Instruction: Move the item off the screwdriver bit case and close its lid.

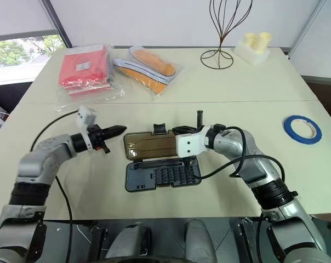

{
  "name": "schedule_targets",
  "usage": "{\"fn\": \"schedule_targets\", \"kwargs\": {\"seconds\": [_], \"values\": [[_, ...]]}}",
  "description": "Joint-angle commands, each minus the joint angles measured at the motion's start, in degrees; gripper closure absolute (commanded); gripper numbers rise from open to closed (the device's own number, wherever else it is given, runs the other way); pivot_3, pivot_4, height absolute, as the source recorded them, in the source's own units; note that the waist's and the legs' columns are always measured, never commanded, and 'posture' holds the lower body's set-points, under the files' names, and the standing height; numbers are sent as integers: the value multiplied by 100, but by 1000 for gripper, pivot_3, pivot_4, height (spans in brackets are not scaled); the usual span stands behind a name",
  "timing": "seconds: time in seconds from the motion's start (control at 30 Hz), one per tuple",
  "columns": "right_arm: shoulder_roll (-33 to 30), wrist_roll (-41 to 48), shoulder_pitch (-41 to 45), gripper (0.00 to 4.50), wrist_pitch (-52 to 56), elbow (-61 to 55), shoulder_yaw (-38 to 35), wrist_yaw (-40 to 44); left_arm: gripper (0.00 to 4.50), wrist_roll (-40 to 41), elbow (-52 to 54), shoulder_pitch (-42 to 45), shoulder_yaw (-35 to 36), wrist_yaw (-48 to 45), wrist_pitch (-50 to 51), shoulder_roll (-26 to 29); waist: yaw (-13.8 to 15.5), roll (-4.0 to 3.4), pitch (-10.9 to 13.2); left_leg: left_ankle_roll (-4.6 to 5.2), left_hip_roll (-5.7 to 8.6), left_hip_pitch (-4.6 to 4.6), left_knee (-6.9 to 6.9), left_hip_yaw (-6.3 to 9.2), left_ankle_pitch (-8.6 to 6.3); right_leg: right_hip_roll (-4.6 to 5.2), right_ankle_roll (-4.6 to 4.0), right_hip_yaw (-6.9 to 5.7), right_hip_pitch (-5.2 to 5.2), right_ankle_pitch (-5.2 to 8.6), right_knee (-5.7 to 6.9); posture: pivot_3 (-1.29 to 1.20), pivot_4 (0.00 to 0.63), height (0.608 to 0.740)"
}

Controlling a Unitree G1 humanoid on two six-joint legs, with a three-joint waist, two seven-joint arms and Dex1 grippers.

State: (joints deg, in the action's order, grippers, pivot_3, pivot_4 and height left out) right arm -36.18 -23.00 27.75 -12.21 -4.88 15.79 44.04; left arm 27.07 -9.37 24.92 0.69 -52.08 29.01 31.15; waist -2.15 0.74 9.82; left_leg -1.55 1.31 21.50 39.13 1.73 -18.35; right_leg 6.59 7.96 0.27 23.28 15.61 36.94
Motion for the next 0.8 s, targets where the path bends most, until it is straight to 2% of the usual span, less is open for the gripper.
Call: {"fn": "schedule_targets", "kwargs": {"seconds": [0.03,0.27,0.3,0.33,0.37,0.6,0.8], "values": [[-6,22,18,4489,77,-315,-113,-85,4500,-294,-201,45,-259,-293,-437,-83,-1,0,0,4,0,0,0,0,-2,0,0,0,0,0,0,0,150,740],[-32,75,3,4489,165,-373,-109,-31,4500,-513,-522,216,-440,-593,-681,-213,-5,0,0,21,0,1,0,-1,-12,-1,0,0,1,0,0,0,150,740],[-33,95,2,4043,185,-379,-112,-13,4500,-527,-536,224,-457,-641,-698,-226,-2,0,0,21,0,0,0,-1,-12,-1,0,0,1,0,1,0,150,740],[-35,96,3,3886,191,-381,-115,-14,4500,-538,-551,231,-464,-679,-707,-241,1,0,0,21,0,0,0,-1,-12,-1,0,0,1,0,1,0,150,740],[-44,85,4,3508,193,-387,-112,-13,4500,-555,-566,237,-469,-716,-727,-252,6,0,0,21,0,0,0,0,-12,-1,0,0,1,0,1,0,150,740],[-265,295,-37,25,482,-653,-198,391,4500,-662,-680,282,-478,-814,-832,-361,26,0,0,21,0,2,1,-1,-12,-1,0,0,1,0,0,0,150,740],[-543,1529,171,25,2372,-1393,-962,1258,4500,-714,-664,320,-472,-930,-874,-427,104,0,1,22,0,3,1,-1,-12,-1,0,0,0,0,-3,0,150,740]]}}
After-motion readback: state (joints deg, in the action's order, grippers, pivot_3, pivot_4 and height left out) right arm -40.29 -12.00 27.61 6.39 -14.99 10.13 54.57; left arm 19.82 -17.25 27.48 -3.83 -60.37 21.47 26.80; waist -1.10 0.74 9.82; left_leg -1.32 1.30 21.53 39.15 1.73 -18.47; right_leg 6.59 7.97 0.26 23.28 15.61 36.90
